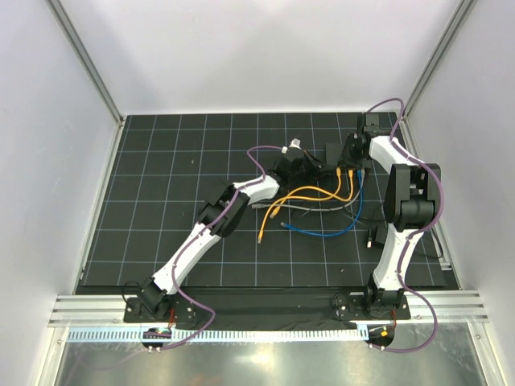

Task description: Pull the plug from the switch port

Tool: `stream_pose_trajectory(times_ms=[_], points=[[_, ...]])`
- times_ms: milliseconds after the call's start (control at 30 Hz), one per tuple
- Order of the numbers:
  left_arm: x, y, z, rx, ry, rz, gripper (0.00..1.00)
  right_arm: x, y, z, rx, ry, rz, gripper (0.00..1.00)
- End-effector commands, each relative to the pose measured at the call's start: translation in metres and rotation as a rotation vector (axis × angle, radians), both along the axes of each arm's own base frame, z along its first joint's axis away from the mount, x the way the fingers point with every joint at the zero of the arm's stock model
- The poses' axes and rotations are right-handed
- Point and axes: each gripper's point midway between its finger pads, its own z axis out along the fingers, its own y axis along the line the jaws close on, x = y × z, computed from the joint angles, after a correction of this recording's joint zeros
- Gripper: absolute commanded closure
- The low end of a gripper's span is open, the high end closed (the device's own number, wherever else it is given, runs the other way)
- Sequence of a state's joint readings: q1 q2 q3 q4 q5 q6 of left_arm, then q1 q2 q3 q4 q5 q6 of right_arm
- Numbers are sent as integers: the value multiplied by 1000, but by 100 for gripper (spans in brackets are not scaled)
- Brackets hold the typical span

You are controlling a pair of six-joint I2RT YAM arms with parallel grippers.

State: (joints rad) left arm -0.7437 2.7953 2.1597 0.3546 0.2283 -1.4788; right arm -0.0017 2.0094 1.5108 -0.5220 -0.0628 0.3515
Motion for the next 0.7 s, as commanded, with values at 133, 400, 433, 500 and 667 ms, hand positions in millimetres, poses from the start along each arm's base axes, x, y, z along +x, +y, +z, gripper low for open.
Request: stream_pose_trajectory(times_ms=[133,400,433,500,667], points=[[-10,16,-54,150,99,-15,100,2,13,7,-12,-7,67,62],[-11,16,-52,155,93,-21,100,7,19,-4,-12,7,66,62],[-11,16,-52,154,94,-23,100,8,20,-5,-9,2,65,62],[-12,16,-52,153,94,-26,100,9,19,-5,-15,-3,54,62],[-12,17,-55,157,98,-28,100,8,17,-6,-31,-1,58,62]])
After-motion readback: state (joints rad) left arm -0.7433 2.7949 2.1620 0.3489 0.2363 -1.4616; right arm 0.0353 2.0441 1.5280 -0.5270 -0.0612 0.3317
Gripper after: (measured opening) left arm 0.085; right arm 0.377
